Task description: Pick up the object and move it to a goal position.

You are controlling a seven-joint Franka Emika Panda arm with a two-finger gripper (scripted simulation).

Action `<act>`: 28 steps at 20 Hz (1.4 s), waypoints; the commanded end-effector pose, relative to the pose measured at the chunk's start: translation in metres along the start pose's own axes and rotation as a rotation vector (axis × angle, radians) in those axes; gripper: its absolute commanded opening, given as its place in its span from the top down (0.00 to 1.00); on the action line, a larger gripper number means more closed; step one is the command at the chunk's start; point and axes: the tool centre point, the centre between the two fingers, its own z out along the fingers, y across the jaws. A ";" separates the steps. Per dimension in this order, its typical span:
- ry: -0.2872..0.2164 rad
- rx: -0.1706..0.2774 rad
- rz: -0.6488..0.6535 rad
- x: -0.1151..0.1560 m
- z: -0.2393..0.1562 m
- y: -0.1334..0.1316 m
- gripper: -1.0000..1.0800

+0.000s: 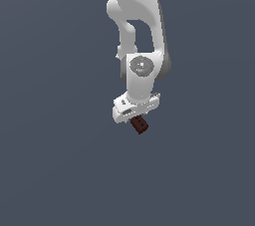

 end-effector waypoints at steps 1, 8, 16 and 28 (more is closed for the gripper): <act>0.003 0.003 -0.057 0.003 0.007 -0.007 0.04; 0.006 0.008 -0.142 0.008 0.018 -0.019 0.04; 0.006 0.009 -0.145 0.008 0.024 -0.020 0.04; 0.007 0.009 -0.150 0.008 0.069 -0.021 0.04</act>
